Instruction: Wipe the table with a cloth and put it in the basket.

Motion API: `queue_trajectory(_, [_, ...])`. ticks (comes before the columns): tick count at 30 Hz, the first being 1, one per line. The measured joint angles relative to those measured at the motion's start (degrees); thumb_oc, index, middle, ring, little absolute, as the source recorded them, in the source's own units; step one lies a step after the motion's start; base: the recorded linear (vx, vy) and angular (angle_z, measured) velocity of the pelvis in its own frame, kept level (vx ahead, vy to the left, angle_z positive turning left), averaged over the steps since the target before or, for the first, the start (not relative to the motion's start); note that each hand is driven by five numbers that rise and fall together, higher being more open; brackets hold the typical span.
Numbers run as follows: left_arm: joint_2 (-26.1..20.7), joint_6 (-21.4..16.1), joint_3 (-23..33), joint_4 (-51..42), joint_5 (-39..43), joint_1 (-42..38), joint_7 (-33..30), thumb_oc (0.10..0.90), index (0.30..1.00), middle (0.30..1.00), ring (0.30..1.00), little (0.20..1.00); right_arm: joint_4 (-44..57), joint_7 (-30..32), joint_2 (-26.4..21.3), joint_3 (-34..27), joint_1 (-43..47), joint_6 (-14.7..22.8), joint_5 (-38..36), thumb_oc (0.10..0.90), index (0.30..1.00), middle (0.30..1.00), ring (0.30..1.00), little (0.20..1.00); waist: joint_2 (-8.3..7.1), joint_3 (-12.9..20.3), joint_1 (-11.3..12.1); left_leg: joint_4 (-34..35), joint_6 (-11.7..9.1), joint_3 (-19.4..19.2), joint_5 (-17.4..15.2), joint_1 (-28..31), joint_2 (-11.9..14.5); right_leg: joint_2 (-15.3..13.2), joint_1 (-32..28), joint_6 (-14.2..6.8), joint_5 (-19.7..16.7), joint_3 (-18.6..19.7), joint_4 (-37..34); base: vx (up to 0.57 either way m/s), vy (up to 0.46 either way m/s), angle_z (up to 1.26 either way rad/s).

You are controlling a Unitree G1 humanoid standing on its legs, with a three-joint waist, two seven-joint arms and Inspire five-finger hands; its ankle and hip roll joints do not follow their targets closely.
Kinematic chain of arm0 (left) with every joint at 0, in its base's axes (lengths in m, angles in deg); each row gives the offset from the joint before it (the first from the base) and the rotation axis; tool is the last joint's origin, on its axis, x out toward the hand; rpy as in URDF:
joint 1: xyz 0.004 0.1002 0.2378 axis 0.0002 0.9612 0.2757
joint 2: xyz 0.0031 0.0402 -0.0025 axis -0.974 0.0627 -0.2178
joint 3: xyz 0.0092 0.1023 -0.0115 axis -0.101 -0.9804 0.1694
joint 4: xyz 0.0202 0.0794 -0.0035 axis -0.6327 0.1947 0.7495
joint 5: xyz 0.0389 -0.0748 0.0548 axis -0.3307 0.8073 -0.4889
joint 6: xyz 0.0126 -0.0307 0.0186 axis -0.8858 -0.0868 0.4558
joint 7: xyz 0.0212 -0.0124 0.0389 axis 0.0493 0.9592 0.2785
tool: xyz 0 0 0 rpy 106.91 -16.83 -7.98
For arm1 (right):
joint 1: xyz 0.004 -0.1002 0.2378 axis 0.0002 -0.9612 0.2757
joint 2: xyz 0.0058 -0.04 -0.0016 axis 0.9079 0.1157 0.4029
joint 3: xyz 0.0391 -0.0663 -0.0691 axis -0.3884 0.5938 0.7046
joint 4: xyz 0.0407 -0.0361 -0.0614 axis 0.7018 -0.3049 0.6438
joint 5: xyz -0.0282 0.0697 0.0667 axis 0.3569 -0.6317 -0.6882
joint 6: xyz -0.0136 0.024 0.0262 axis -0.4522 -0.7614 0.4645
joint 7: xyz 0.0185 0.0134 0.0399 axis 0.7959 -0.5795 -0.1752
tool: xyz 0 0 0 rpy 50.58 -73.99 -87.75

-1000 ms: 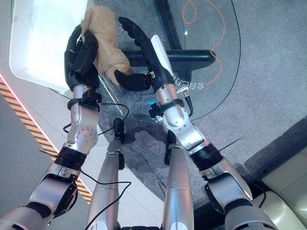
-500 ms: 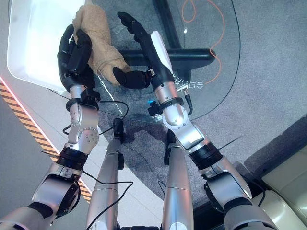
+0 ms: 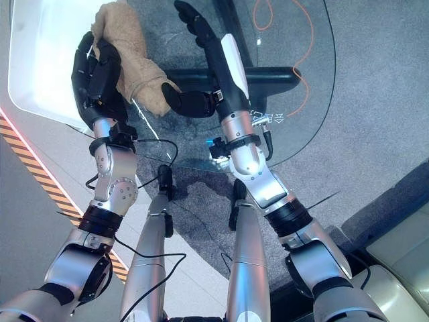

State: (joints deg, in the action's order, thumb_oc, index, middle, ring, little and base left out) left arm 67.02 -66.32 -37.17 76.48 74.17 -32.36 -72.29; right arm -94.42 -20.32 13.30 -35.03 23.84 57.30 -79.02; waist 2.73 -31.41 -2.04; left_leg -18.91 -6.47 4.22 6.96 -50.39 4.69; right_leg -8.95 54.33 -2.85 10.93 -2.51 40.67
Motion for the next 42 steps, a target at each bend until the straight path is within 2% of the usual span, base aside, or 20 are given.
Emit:
queue_trajectory(9, [-0.01, -1.36, 3.37, 0.00, -0.23, 0.07, -1.12, 0.100, 0.300, 0.300, 0.300, 0.200, 0.00, 3.75, -0.22, -2.91, -0.69, 0.93, 0.26, 0.800, 0.900, 0.900, 0.900, 0.900, -0.01, 0.00, 0.02, 0.00, 0.03, -0.23, -0.02, 0.00, 0.02, -0.02, 0.02, -0.13, -0.09, 0.11, -0.21, 0.00, 0.000, 0.00])
queue_trajectory(23, [-0.05, -1.91, 3.54, 0.00, -2.11, 0.17, -1.46, 0.100, 0.300, 0.300, 0.300, 0.200, -0.14, 8.29, -1.42, -4.37, -2.66, 1.62, 1.32, 0.800, 0.900, 0.900, 0.900, 0.900, -0.02, -0.01, 0.02, 0.05, 0.10, -0.63, -0.07, 0.00, 0.11, -0.03, -0.03, -0.30, -0.43, 0.29, -0.87, 0.00, 0.000, 0.00])
queue_trajectory(32, [-2.84, -3.73, 3.71, 0.02, -2.36, 0.20, -2.63, 0.100, 0.300, 0.300, 0.300, 0.200, -6.37, 16.89, -2.80, -5.58, -3.21, 1.78, 2.71, 0.800, 0.900, 0.900, 0.900, 0.900, -0.03, 0.00, 0.17, 0.03, 0.11, -1.02, -0.07, 0.19, 0.11, -0.03, -0.10, -0.43, -0.76, 0.67, -1.07, 0.00, 0.002, -0.01])
queue_trajectory(37, [-4.80, -5.44, 4.46, 0.14, -3.20, 0.22, -3.72, 0.100, 0.300, 0.300, 0.300, 0.200, -8.76, 21.83, -5.23, -6.83, -4.42, 1.79, 3.66, 0.800, 0.900, 0.900, 0.900, 0.900, -0.03, 0.00, -0.05, -0.01, 0.12, -1.86, -0.07, 0.38, 0.20, 0.05, -0.37, -0.92, -1.63, 1.41, -2.03, 0.00, 0.005, -0.07])
queue_trajectory(42, [-5.98, -7.27, 4.56, 1.48, -5.70, 0.25, -5.24, 0.100, 0.300, 0.300, 0.300, 0.200, -16.37, 26.83, -7.19, -7.99, -4.40, 2.02, 3.49, 0.800, 0.900, 0.900, 0.900, 0.900, -0.03, 0.00, 0.12, 0.00, 0.26, -1.93, -0.15, 0.42, 0.24, 0.10, -0.56, -1.07, -2.12, 1.47, -2.82, 0.00, 0.000, 0.00])
